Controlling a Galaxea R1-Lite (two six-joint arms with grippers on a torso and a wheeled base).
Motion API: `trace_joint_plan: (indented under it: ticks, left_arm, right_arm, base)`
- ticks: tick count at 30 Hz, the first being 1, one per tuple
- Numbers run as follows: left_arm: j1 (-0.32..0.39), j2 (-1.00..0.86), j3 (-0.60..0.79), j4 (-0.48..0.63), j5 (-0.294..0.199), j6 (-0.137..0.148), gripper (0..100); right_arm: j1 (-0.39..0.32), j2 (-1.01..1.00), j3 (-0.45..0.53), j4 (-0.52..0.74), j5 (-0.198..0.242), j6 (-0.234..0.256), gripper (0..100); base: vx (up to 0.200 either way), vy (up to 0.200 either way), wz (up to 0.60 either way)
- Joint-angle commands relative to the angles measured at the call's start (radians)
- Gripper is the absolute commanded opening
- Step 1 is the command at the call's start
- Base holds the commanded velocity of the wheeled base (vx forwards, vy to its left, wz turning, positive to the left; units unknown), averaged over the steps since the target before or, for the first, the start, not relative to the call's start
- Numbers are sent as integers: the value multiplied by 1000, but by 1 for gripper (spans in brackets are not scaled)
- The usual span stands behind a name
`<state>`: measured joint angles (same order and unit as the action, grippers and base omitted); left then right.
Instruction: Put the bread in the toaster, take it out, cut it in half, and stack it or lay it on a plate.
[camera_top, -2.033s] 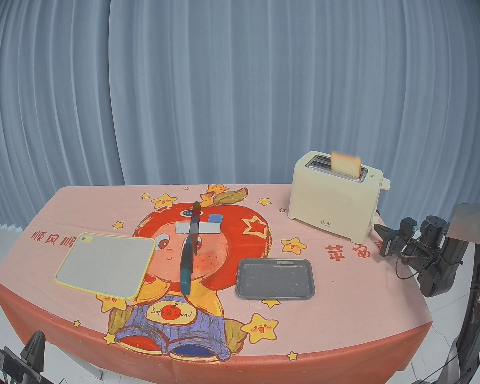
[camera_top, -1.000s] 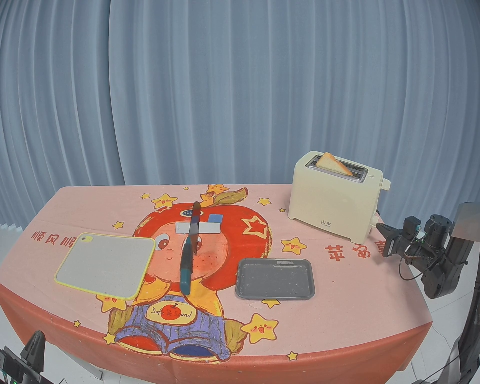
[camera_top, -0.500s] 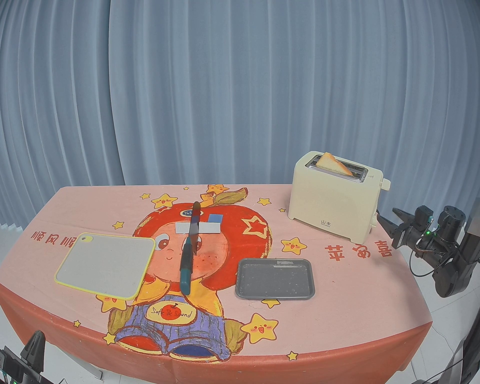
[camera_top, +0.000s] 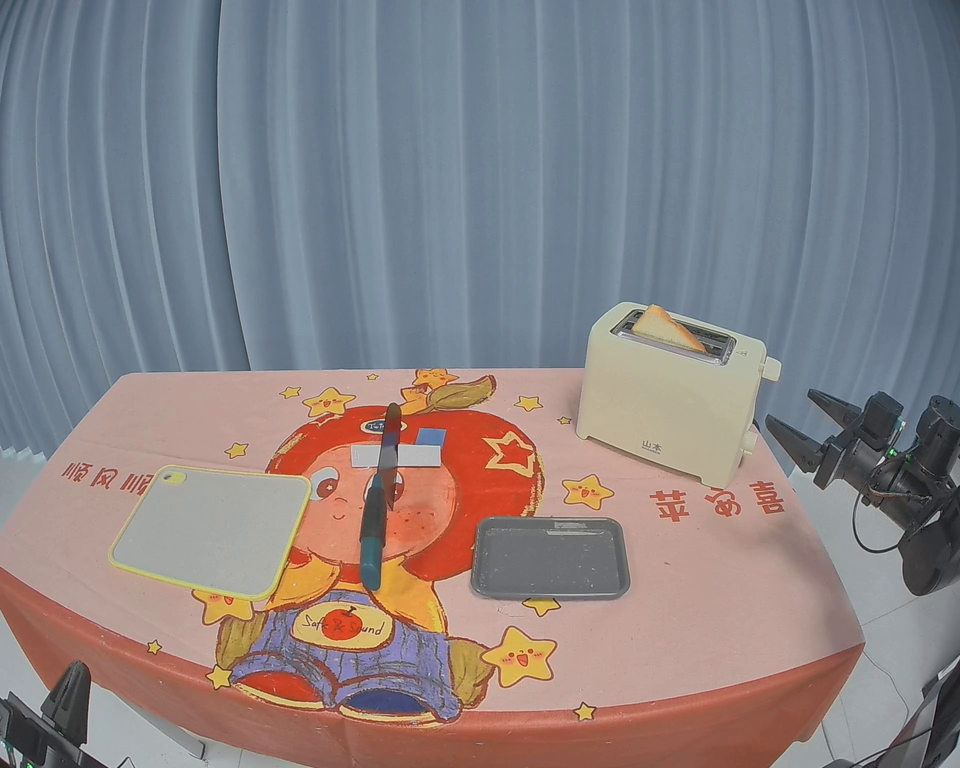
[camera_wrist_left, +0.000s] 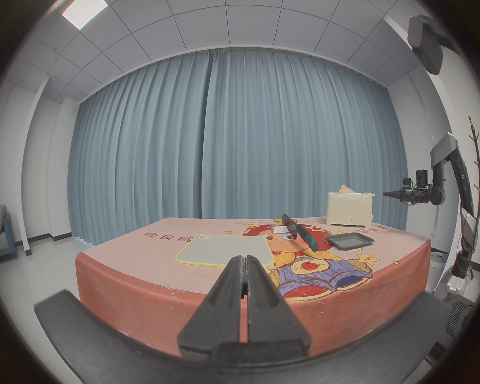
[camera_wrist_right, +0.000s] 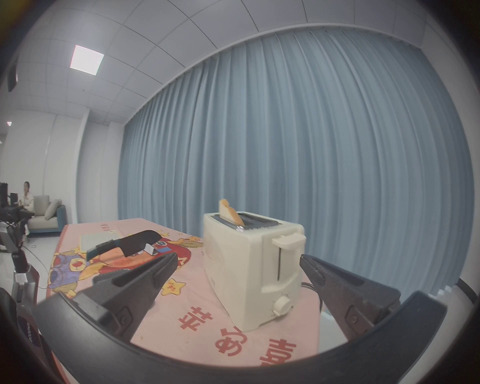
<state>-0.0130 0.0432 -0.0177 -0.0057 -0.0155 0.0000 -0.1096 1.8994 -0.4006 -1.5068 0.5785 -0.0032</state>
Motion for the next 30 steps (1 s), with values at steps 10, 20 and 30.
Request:
trace_joint_plan:
  ticks: [10,20,30]
  left_arm:
    - [-1,1,18,0,0,0,0]
    - [-1,1,18,0,0,0,0]
    - [-1,1,18,0,0,0,0]
  right_arm:
    - [1,-154,-303,482,35,-38,100]
    - [41,-169,-477,746,46,-92,100]
    - [73,-157,-613,876,46,-109,100]
  base:
    - [0,0,0]
    - [0,0,0]
    - [0,0,0]
